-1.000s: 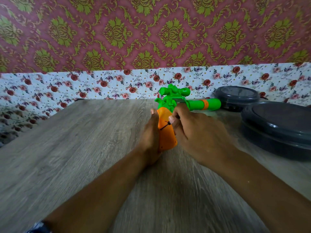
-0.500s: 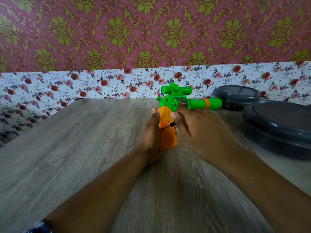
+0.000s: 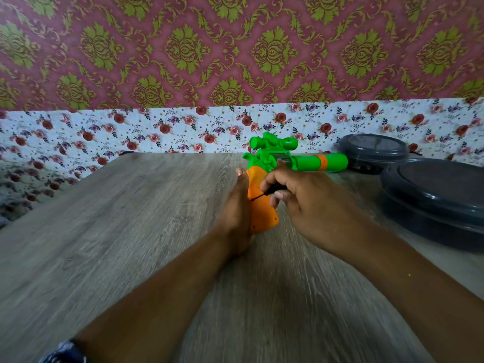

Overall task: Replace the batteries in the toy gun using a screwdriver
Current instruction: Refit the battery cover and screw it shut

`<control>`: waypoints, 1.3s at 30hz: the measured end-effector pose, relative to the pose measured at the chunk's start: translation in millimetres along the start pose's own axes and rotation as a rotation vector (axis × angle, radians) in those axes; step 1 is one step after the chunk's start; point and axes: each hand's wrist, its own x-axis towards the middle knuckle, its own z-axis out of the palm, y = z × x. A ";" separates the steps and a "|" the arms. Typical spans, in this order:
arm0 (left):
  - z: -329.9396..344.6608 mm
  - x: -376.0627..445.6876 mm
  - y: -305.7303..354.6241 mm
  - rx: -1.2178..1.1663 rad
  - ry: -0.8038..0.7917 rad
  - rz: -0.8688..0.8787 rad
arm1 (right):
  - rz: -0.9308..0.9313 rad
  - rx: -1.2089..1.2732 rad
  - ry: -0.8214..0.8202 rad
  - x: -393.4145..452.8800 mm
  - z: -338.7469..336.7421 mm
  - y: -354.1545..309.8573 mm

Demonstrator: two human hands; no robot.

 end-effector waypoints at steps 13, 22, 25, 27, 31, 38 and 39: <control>-1.0 -0.8 0.3 0.027 -0.053 0.022 | -0.060 -0.367 0.248 -8.4 13.8 -15.5; 2.5 -2.9 -4.1 0.081 -0.114 0.082 | -0.059 -0.090 0.288 -4.0 10.0 -10.3; 0.1 0.1 -4.1 0.057 -0.069 0.051 | -0.051 -0.204 0.334 -6.7 5.1 -7.9; -1.9 2.2 -4.4 0.062 -0.027 0.034 | -0.050 -0.327 0.366 -8.9 8.0 -5.8; -2.0 6.9 -6.2 0.019 0.030 0.004 | 0.049 -0.486 0.246 -8.7 5.9 -5.1; -4.2 10.5 -9.7 0.068 -0.032 0.081 | -0.064 -0.003 -0.052 -0.9 10.1 -4.0; -4.7 10.8 -10.7 0.066 -0.044 0.090 | -0.067 -0.017 -0.063 -0.2 11.0 -3.7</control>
